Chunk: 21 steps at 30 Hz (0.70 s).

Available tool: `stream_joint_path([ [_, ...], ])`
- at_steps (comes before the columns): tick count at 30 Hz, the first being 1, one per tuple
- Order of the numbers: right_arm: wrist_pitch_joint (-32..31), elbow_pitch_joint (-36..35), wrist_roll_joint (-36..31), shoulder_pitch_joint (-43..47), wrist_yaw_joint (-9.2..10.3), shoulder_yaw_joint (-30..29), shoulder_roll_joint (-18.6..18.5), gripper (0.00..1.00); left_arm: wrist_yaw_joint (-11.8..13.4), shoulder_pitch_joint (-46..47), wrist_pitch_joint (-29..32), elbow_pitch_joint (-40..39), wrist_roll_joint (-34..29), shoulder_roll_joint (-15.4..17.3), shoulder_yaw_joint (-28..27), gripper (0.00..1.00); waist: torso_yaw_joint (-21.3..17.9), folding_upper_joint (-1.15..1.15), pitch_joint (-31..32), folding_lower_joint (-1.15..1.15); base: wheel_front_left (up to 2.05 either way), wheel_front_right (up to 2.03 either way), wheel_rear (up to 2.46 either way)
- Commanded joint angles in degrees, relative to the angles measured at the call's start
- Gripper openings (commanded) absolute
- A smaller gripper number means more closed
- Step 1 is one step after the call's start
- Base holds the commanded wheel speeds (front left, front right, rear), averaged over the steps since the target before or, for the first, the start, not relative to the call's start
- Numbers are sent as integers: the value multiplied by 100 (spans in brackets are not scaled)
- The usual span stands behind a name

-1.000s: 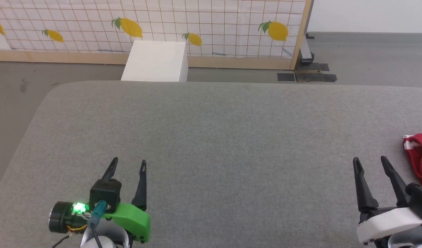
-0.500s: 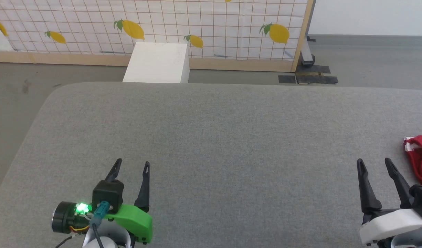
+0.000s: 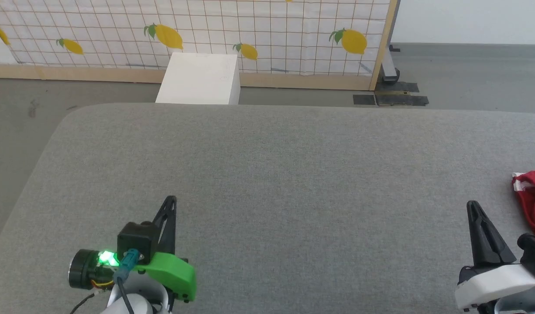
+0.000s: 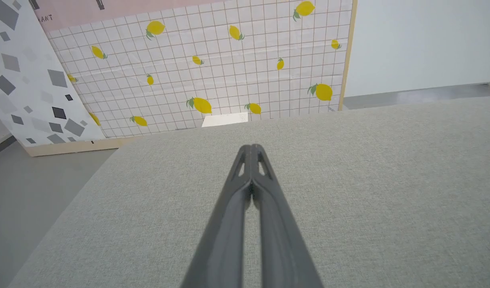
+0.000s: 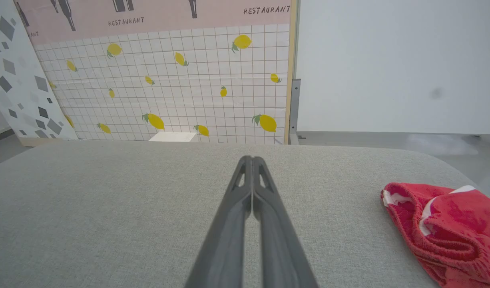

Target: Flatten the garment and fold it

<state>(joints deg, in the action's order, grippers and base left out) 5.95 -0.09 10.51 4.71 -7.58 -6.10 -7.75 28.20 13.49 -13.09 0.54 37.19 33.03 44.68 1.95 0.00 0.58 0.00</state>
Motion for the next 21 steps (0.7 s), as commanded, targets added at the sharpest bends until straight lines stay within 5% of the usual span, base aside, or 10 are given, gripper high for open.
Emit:
stream_joint_path([
  [1,-34,0,-74,-34,1,22,33,0,-82,-96,41,-4,-124,-92,-123,0,-3,0,-1,0,0,0,0],
  [21,-129,1,-240,-108,2,122,110,0,-547,-309,256,-13,-734,-588,-861,0,-35,0,-10,0,0,0,0],
])
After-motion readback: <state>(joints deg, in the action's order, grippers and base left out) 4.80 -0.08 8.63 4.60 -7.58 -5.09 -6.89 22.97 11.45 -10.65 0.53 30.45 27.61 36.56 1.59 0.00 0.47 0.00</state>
